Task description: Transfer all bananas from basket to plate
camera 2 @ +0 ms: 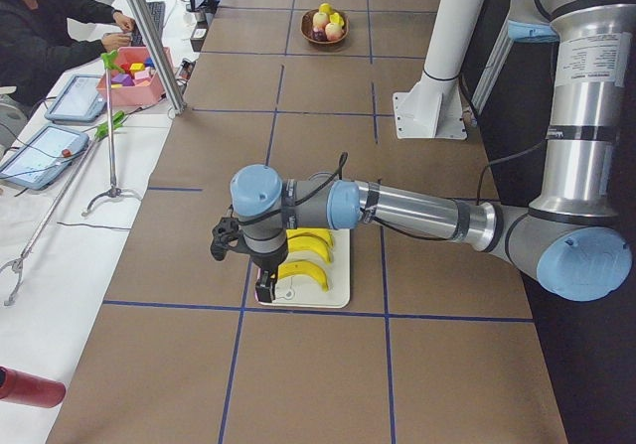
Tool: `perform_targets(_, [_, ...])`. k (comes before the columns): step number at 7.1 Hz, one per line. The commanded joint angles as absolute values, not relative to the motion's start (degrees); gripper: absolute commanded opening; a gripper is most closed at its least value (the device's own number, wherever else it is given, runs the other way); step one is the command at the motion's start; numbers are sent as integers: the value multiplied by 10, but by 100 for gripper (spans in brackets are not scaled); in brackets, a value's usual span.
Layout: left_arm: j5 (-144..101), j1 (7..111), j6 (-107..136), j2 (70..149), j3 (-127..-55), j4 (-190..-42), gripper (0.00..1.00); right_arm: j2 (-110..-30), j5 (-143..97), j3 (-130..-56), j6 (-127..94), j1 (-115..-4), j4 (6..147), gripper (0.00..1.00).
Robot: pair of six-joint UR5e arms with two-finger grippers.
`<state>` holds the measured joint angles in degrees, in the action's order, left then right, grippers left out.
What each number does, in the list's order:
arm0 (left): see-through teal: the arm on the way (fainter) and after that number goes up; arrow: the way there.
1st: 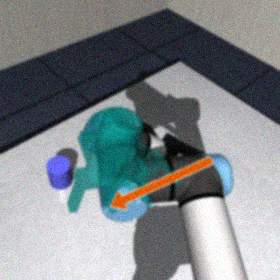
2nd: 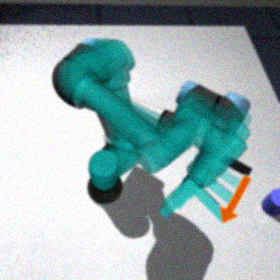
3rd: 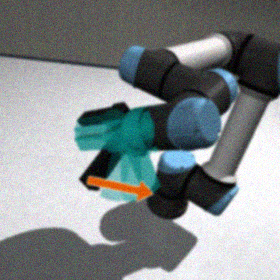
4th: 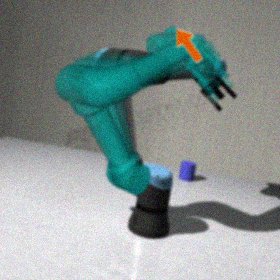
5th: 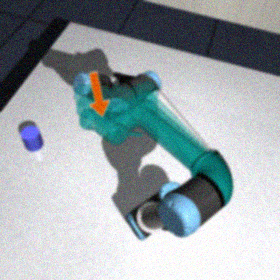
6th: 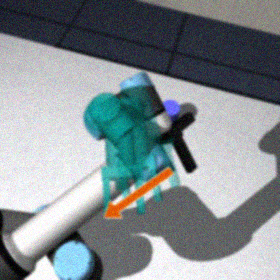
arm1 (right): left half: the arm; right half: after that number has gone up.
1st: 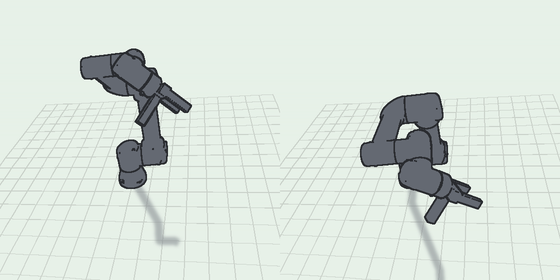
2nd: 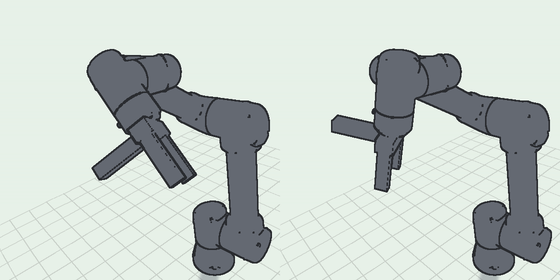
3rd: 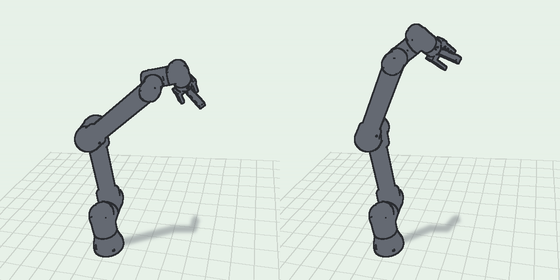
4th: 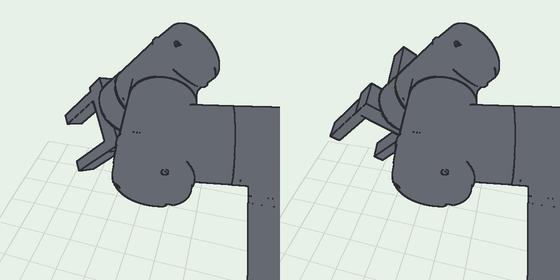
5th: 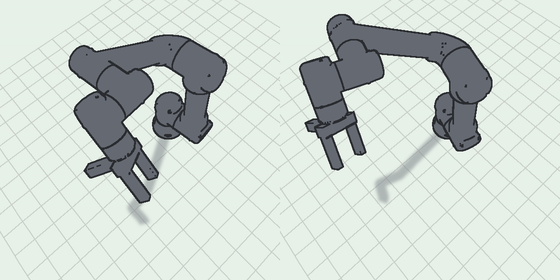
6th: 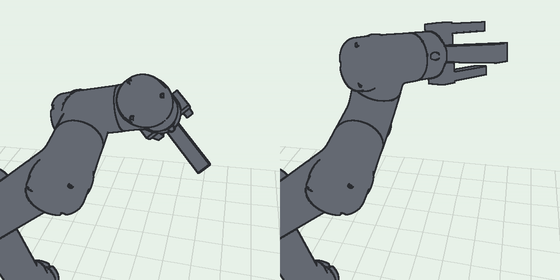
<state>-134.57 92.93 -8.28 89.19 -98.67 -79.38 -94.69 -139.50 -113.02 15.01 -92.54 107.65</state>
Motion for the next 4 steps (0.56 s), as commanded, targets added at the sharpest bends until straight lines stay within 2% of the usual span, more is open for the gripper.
perform_targets(1, [-1381, 939, -94, 872, -968, -799, 100, -935, -1384, -1113, 169, -933, 1074, 100])
perform_targets(2, [-1381, 939, -94, 871, -962, -800, 100, -943, -1374, -1110, 164, -933, 1074, 100])
perform_targets(3, [-1381, 938, -94, 872, -957, -802, 100, -938, -1375, -1063, 163, -933, 1073, 100])
perform_targets(4, [-1383, 938, -91, 873, -949, -815, 100, -936, -1375, -1050, 163, -933, 1074, 100])
